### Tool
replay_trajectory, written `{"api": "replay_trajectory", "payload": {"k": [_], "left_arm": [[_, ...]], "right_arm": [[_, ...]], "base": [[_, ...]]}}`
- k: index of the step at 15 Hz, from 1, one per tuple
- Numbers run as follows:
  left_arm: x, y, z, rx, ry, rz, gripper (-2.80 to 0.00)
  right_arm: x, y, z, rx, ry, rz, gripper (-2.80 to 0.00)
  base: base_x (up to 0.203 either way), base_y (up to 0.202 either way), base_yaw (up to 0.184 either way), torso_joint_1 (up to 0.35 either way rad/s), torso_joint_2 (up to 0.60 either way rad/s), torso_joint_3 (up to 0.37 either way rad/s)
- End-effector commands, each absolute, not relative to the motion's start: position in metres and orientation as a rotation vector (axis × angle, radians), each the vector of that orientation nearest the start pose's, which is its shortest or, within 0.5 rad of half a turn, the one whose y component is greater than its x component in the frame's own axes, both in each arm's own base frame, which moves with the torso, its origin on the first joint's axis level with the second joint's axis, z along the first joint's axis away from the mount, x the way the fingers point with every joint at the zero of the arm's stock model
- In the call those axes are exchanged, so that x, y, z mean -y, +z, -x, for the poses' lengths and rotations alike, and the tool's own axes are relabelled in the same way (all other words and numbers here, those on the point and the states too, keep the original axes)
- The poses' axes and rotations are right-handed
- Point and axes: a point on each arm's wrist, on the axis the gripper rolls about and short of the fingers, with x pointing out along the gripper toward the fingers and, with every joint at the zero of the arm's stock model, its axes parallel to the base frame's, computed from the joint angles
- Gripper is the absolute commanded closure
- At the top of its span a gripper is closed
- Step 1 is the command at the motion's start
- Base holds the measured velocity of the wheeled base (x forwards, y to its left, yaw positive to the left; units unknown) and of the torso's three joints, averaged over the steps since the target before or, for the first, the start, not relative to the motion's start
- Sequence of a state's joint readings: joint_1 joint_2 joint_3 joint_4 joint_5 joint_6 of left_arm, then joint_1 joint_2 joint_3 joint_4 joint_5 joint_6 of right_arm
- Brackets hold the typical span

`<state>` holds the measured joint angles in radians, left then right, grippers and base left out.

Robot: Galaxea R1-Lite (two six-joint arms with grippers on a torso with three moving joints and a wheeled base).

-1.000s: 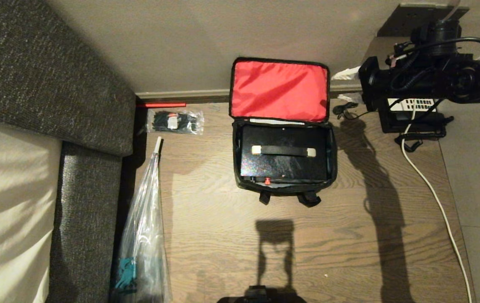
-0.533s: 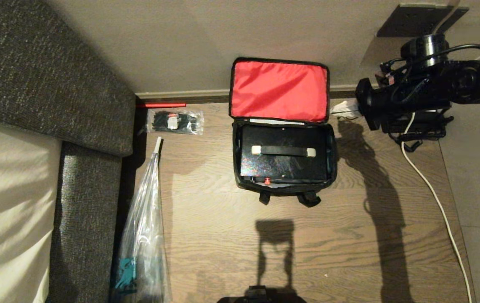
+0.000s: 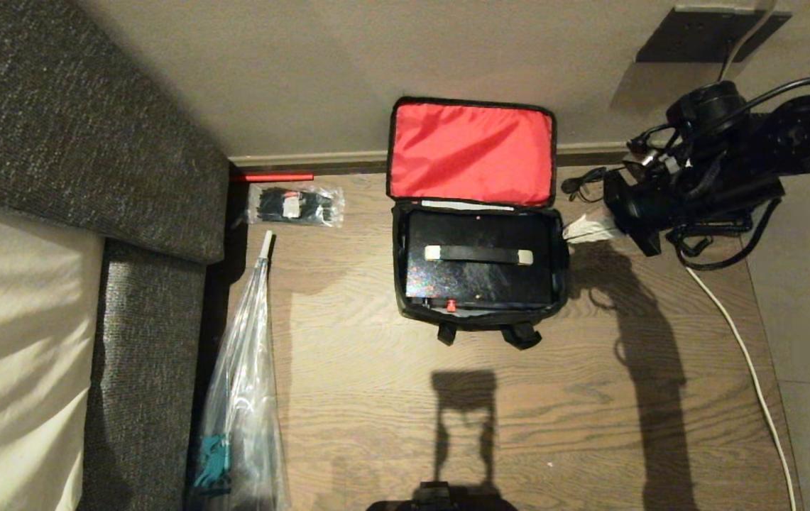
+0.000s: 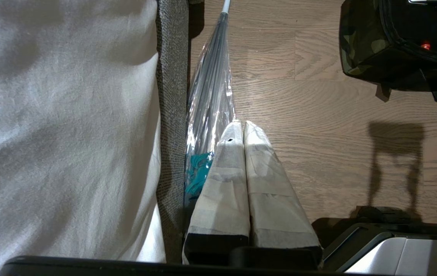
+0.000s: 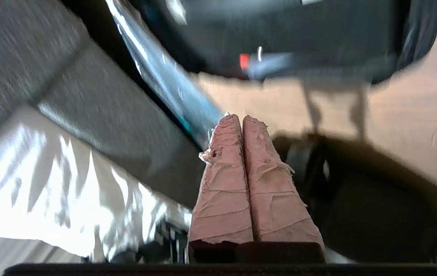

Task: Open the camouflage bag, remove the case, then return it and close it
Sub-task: Grip the handle

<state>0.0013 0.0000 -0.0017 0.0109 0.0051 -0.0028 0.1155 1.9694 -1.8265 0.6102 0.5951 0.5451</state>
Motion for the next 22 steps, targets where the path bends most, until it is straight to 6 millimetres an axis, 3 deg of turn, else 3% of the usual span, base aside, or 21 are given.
{"api": "replay_trajectory", "payload": {"k": [1, 5, 11, 16, 22], "left_arm": [[0.0, 0.075, 0.023, -0.008, 0.008, 0.003, 0.0], [0.0, 0.075, 0.023, -0.008, 0.006, 0.003, 0.0], [0.0, 0.075, 0.023, -0.008, 0.008, 0.003, 0.0], [0.0, 0.075, 0.023, -0.008, 0.008, 0.003, 0.0], [0.0, 0.075, 0.023, -0.009, 0.007, 0.003, 0.0]], "right_arm": [[-0.054, 0.278, -0.34, -0.898, 0.475, -0.673, 0.0], [-0.046, 0.306, -0.278, -0.839, 0.486, -0.659, 0.0], [-0.029, 0.333, -0.148, -0.673, 0.45, -0.616, 0.0], [-0.015, 0.317, -0.044, -0.594, 0.428, -0.593, 0.0], [-0.004, 0.273, 0.044, -0.601, 0.405, -0.592, 0.0]], "base": [[0.0, 0.0, 0.0, 0.0, 0.0, 0.0], [0.0, 0.0, 0.0, 0.0, 0.0, 0.0], [0.0, 0.0, 0.0, 0.0, 0.0, 0.0], [0.0, 0.0, 0.0, 0.0, 0.0, 0.0], [0.0, 0.0, 0.0, 0.0, 0.0, 0.0]]}}
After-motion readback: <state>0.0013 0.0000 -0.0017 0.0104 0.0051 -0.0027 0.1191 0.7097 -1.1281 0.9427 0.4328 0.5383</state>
